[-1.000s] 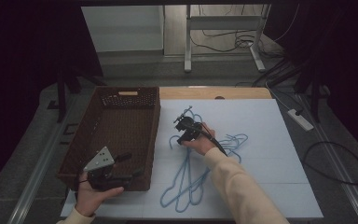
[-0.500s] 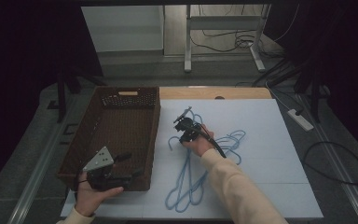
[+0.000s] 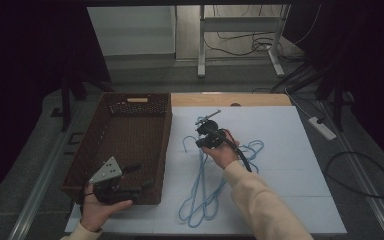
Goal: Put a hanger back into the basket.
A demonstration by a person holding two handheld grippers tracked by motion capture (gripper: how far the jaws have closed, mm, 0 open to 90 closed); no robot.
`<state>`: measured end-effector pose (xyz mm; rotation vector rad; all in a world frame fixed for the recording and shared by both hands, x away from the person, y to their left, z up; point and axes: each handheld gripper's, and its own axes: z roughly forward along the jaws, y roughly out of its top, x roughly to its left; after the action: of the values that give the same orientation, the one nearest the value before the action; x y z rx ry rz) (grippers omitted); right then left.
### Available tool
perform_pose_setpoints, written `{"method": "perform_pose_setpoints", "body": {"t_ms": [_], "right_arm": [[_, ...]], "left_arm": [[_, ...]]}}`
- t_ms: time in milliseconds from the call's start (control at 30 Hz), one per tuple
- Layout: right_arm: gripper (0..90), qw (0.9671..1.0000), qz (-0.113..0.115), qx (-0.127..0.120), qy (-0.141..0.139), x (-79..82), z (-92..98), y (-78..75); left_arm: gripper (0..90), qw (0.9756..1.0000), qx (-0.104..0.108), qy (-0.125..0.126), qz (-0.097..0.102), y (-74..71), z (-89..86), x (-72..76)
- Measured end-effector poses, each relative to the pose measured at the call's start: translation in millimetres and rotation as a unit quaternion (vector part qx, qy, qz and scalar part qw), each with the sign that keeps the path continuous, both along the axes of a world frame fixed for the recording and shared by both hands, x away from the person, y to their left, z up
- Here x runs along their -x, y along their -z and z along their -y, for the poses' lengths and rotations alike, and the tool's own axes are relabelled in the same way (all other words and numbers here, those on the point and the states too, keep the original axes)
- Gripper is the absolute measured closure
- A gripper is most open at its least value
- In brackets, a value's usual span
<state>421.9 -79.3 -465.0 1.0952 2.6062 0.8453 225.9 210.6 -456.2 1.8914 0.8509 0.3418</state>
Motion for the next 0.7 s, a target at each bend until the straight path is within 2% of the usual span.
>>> {"method": "perform_pose_setpoints", "body": {"t_ms": [67,133,333,467,700], "right_arm": [[86.4,0.9997,0.014,-0.021,0.005,5.9,9.7,-10.1],[86.4,0.9995,0.017,-0.027,0.006,7.5,12.0,-12.7],[86.5,0.9968,0.041,-0.067,0.014,19.7,32.1,-28.8],[86.5,0.9941,0.054,-0.093,0.014,24.6,42.1,-32.8],[86.6,0.9908,0.07,-0.115,0.01,30.8,50.7,-35.6]], "left_arm": [[28.1,1.0,-0.001,0.0,0.001,-0.4,0.6,0.2],[28.1,1.0,-0.001,0.0,0.001,-0.6,1.0,0.2],[28.1,1.0,-0.004,0.003,0.001,-0.9,5.4,-0.3],[28.1,1.0,-0.005,0.004,0.001,-1.7,7.2,-0.4],[28.1,1.0,-0.004,0.005,0.0,-2.5,10.1,-1.6]]}}
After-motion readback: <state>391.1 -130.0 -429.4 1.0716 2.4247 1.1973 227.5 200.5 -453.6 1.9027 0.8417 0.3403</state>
